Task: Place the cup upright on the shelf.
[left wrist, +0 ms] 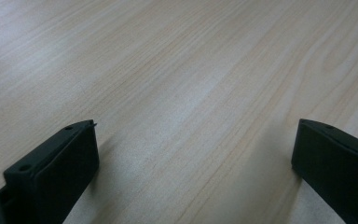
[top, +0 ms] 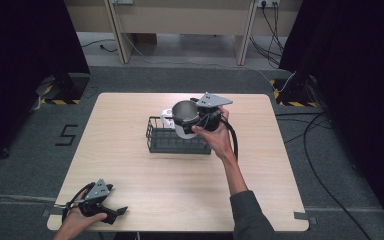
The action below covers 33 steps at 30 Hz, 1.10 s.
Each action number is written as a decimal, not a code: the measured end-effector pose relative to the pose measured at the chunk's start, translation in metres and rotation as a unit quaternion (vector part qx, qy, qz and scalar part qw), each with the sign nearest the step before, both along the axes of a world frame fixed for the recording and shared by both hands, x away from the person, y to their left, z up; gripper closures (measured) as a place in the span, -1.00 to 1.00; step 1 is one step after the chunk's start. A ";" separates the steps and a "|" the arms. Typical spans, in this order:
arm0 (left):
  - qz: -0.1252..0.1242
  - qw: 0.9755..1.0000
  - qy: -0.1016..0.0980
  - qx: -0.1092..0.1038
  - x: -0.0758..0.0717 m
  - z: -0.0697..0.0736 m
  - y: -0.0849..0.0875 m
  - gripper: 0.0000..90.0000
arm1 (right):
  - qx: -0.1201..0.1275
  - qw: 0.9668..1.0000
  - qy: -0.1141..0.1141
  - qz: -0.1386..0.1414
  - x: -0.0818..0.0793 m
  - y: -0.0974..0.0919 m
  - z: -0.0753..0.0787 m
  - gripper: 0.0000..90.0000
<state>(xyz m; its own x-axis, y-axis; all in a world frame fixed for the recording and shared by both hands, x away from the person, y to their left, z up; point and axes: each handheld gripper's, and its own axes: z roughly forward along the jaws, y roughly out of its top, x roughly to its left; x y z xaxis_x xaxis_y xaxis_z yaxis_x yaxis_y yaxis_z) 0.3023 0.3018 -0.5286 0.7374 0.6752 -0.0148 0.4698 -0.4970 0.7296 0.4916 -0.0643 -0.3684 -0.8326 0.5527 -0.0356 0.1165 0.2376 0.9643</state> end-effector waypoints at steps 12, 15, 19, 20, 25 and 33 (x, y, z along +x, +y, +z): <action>0.000 1.000 0.000 0.000 0.000 0.000 0.000 -1.00 | -0.001 1.000 0.016 -0.010 0.020 0.003 -0.012 -0.86; 0.000 1.000 0.000 0.000 0.000 0.000 0.000 -1.00 | -0.001 1.000 0.020 -0.012 0.024 0.004 -0.016 -0.86; 0.000 1.000 -0.001 0.000 0.000 0.000 0.000 -1.00 | -0.010 1.000 0.023 -0.013 0.030 0.008 -0.019 -0.86; 0.000 1.000 -0.001 0.000 0.000 0.000 0.000 -1.00 | -0.010 1.000 0.023 -0.012 0.031 0.009 -0.020 -0.86; -0.001 1.000 0.000 0.000 0.000 0.000 0.000 -1.00 | -0.008 1.000 0.028 -0.010 0.036 0.015 -0.023 -0.86; -0.001 1.000 0.000 0.000 0.000 0.000 0.000 -1.00 | -0.010 0.999 0.035 -0.005 0.037 0.018 -0.028 -0.86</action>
<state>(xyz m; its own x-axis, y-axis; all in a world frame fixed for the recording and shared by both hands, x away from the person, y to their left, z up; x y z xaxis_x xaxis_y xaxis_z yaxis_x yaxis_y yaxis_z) 0.3022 0.3017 -0.5287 0.7388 0.6738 -0.0146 0.4682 -0.4975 0.7303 0.5289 -0.0468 -0.3967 -0.8275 0.5613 0.0107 0.1853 0.2550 0.9490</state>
